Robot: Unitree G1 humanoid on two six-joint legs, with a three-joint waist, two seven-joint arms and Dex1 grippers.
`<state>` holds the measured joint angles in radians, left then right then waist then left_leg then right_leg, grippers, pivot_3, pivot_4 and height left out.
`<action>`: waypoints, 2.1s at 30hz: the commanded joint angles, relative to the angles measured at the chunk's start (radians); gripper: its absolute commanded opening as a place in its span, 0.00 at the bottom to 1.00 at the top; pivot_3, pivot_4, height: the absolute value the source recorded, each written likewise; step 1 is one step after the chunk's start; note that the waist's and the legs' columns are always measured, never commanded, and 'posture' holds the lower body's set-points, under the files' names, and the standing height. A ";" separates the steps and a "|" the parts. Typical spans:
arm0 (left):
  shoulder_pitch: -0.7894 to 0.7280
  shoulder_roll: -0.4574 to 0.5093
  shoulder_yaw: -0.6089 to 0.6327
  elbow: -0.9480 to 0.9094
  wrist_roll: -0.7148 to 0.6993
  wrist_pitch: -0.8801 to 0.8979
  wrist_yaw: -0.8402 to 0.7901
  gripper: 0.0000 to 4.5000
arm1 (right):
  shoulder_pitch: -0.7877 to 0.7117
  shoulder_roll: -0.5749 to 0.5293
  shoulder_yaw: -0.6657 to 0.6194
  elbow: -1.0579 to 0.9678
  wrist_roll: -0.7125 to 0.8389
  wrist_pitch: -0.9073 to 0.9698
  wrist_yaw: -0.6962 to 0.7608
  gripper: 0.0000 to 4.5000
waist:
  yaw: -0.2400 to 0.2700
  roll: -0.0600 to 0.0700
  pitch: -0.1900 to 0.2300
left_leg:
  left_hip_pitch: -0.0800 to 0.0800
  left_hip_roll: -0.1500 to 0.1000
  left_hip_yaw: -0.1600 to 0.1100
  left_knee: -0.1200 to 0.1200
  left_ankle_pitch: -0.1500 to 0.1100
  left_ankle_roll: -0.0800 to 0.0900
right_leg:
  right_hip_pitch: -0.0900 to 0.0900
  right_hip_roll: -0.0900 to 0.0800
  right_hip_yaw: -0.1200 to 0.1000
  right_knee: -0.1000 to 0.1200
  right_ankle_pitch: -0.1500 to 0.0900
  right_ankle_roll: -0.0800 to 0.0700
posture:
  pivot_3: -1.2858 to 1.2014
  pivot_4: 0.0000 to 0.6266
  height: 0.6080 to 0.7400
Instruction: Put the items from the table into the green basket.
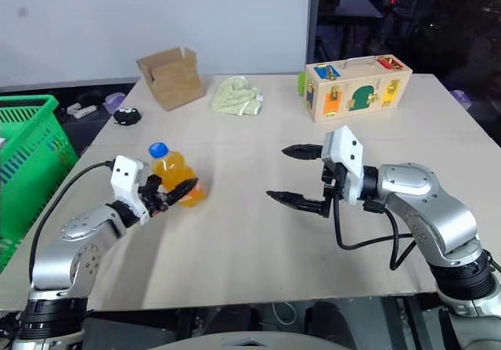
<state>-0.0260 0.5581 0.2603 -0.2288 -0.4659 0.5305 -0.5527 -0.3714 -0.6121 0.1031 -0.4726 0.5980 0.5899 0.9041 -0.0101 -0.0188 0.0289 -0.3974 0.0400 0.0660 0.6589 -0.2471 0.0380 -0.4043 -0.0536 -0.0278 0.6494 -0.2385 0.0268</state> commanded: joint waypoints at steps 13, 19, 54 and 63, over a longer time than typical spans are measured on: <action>-0.222 -0.016 0.333 -0.230 -0.160 0.171 0.392 0.66 | -0.221 0.240 0.092 0.215 -0.080 -0.065 -0.057 1.00 | 0.023 -0.006 0.001 | 0.001 0.000 -0.001 0.000 0.000 0.000 | -0.003 0.005 0.003 0.008 0.001 0.002 | 0.61 0.00 1.00; -0.149 0.068 0.489 -0.326 -0.149 0.239 0.461 0.66 | -0.285 0.357 0.154 0.303 -0.109 -0.118 -0.014 1.00 | 0.106 -0.007 0.001 | 0.000 -0.001 -0.008 -0.003 0.000 -0.001 | -0.006 0.009 0.003 0.010 0.000 -0.001 | 0.68 0.00 1.00; -0.864 0.800 0.171 1.328 0.224 -0.416 -0.159 0.66 | -0.483 0.619 0.082 0.227 -0.156 0.089 -0.416 1.00 | 0.263 -0.024 -0.005 | -0.028 0.002 -0.017 -0.004 -0.002 -0.022 | -0.026 0.009 -0.030 0.009 -0.006 -0.010 | 0.63 0.00 1.00; -0.933 0.761 0.109 1.518 0.340 -0.533 0.052 0.66 | -0.473 0.604 0.093 0.201 -0.154 0.057 -0.390 1.00 | 0.183 -0.028 -0.007 | -0.027 0.003 -0.019 0.002 -0.002 -0.022 | -0.025 0.009 -0.029 0.013 -0.006 -0.010 | 0.61 0.00 1.00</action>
<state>-0.9508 1.2955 0.3565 1.3074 -0.1375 0.0476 -0.5618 -0.8373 -0.0021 0.2099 -0.2288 0.4372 0.6700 0.5050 0.1726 -0.0468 0.0219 -0.4239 0.0431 0.0474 0.6606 -0.2490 0.0158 -0.4291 -0.0448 -0.0571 0.6630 -0.2446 0.0168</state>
